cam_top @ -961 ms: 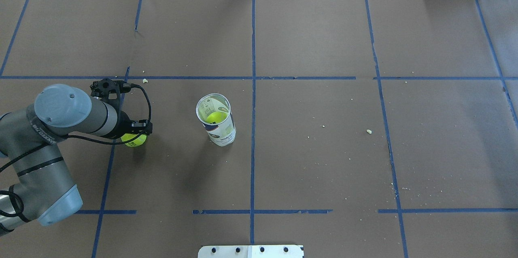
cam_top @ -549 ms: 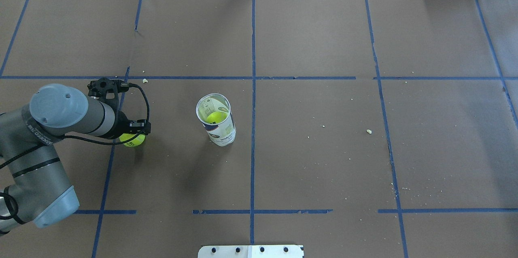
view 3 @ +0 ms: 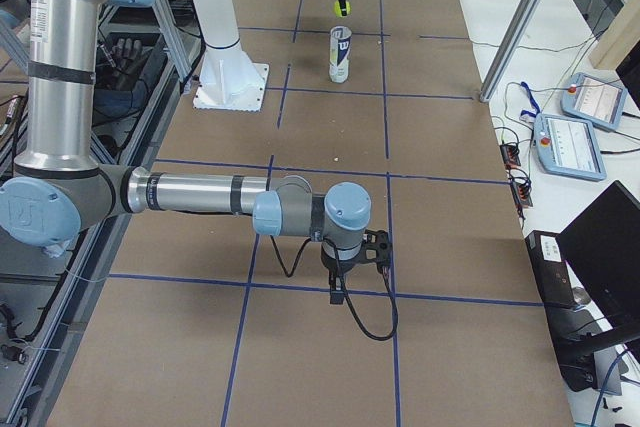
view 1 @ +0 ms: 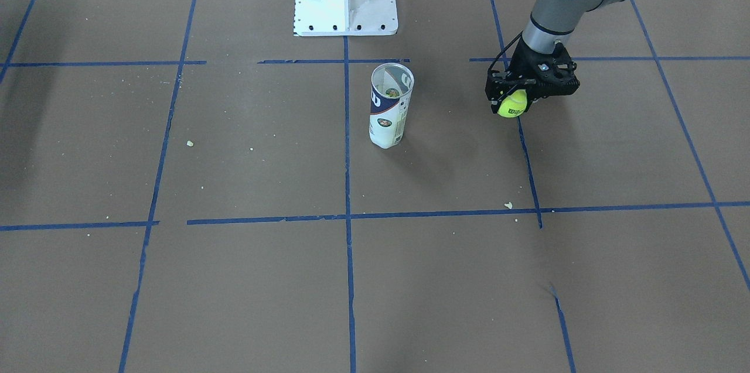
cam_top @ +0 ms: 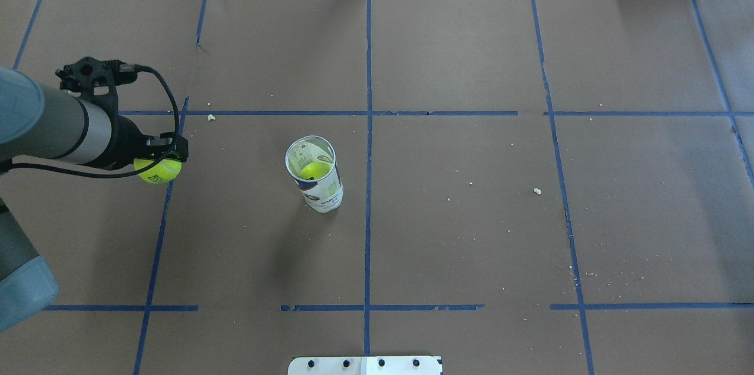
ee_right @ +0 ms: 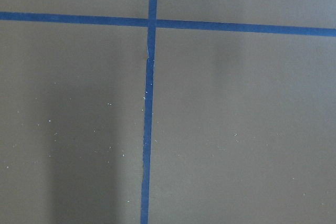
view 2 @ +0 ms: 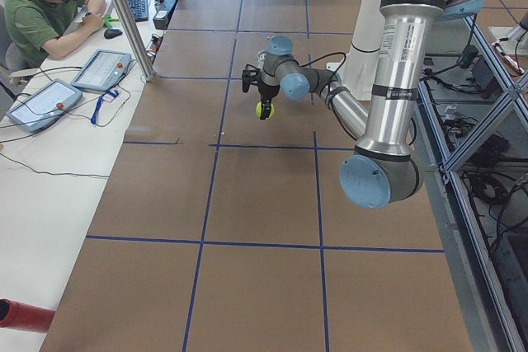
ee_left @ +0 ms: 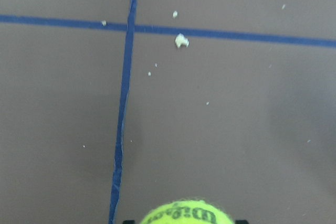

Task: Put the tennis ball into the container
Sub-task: 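Lift the ball and carry it with the left gripper over the clear cylinder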

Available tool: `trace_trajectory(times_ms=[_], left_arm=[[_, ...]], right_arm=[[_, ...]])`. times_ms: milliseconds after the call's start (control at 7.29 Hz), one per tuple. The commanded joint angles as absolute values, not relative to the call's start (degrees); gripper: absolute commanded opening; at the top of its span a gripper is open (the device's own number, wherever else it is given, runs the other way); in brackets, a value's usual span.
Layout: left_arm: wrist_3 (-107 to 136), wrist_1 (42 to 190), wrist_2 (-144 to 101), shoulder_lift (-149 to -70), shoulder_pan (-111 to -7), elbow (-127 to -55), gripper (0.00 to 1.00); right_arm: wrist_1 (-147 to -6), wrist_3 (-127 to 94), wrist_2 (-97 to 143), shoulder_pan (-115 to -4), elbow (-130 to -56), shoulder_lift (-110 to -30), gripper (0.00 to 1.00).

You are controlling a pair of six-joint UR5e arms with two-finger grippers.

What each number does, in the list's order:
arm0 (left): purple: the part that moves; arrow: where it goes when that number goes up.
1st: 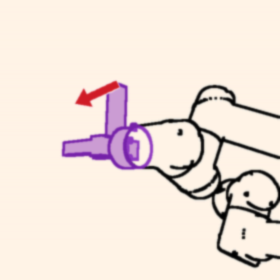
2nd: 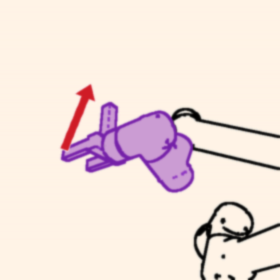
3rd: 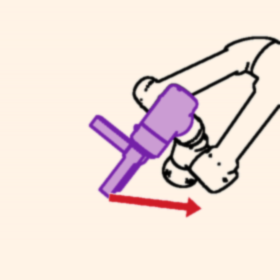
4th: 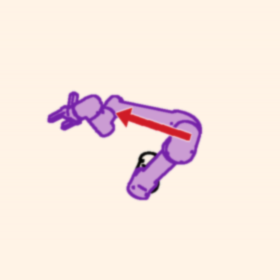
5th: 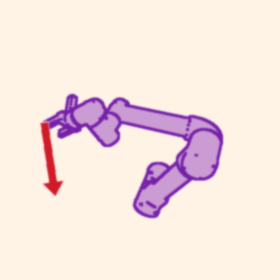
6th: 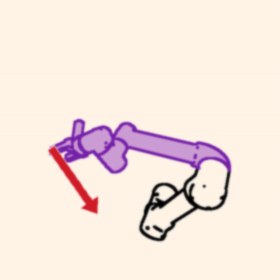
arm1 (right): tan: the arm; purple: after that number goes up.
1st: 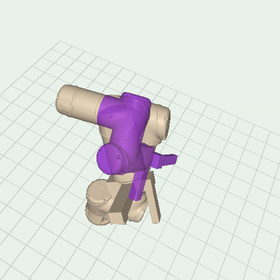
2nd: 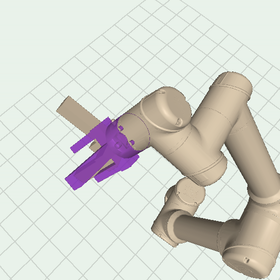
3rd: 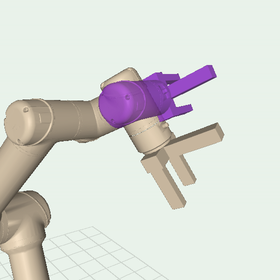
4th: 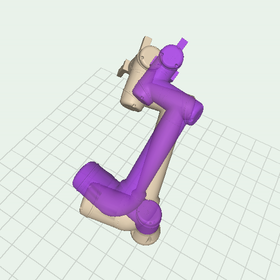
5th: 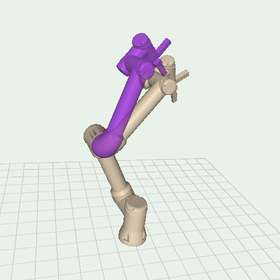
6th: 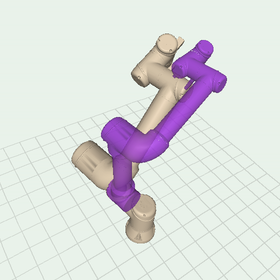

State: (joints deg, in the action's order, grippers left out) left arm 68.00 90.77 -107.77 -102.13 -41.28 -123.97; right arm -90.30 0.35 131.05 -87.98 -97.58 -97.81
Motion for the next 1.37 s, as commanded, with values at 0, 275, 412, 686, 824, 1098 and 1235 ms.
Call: trace_trajectory(times_ms=[0, 275, 412, 686, 824, 1098, 1235], left_arm=[[68.29, 71.81, -109.68, -115.42, -43.07, -126.74, 0.32], [71.86, 65.67, -112.66, -123.01, -42.63, -125.95, 0.32], [75.55, 65.31, -112.85, -125.31, -42.19, -125.60, 0.32], [79.00, 65.30, -112.76, -132.50, -39.92, -116.69, 0.32], [79.27, 65.30, -112.59, -134.63, -38.77, -113.85, 0.33], [79.63, 65.39, -112.59, -136.05, -38.24, -111.89, 0.35], [80.76, 65.56, -112.33, -136.05, -36.93, -111.36, 0.37]], right_arm=[[-90.26, 0.35, 131.04, -87.98, -97.56, -97.74, 1.00], [-90.26, 0.35, 131.04, -87.98, -97.56, -97.82, 1.00], [-90.26, 0.35, 131.04, -87.98, -97.65, -97.82, 1.00], [-90.26, 0.35, 131.04, -87.98, -97.56, -97.74, 1.00], [-90.26, 0.35, 131.04, -87.98, -97.56, -97.73, 1.00], [-90.26, 0.35, 131.04, -87.98, -97.65, -97.82, 1.00], [-90.26, 0.35, 131.04, -87.98, -97.56, -97.74, 1.00]])
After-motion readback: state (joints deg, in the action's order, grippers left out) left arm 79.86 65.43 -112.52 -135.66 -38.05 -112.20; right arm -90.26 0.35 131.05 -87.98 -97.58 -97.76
